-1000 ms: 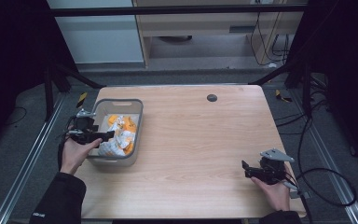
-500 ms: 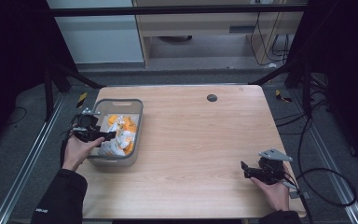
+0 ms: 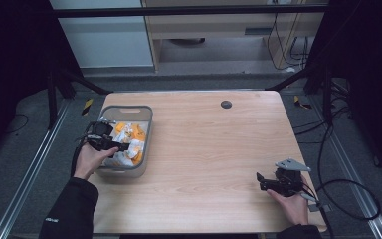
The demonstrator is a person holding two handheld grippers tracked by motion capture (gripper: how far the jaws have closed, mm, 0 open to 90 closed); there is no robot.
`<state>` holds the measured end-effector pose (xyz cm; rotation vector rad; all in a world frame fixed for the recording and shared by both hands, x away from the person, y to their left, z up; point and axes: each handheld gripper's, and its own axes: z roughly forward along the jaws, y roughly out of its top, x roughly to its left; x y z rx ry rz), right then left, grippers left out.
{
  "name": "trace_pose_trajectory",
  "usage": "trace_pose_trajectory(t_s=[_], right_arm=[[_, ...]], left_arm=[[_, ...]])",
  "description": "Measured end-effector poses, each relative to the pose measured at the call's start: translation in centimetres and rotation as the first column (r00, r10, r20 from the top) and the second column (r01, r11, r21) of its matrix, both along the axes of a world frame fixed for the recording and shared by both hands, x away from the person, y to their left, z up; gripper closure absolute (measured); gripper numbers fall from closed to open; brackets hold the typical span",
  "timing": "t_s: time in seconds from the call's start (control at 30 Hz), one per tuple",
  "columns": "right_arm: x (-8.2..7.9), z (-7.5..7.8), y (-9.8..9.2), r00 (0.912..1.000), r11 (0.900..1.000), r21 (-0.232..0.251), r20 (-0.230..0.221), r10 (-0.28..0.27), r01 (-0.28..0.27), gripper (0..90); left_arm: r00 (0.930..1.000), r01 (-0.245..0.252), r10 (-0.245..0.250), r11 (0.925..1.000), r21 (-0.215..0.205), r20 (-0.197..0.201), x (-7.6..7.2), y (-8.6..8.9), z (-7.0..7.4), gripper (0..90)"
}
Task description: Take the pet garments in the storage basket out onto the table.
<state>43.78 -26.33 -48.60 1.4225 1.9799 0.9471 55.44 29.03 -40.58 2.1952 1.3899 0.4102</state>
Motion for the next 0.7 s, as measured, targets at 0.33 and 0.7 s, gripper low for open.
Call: trace_pose_trajectory(t_s=[0.33, 0.7], right_arm=[[0.0, -0.1, 0.1, 0.9999, 1.0, -0.002, -0.009, 0.01, -0.01, 9.7], [0.1, -0.3, 0.2, 0.9993, 1.0, -0.003, -0.032, 0.022, -0.022, 9.2]], left_arm=[[0.9972, -0.003, 0.005, 0.9997, 0.023, -0.074, 0.9, -0.3, -1.5, 29.1], [0.9848, -0.013, 0.025, 0.9972, 0.073, -0.172, 1.7, -0.6, -2.1, 56.0]])
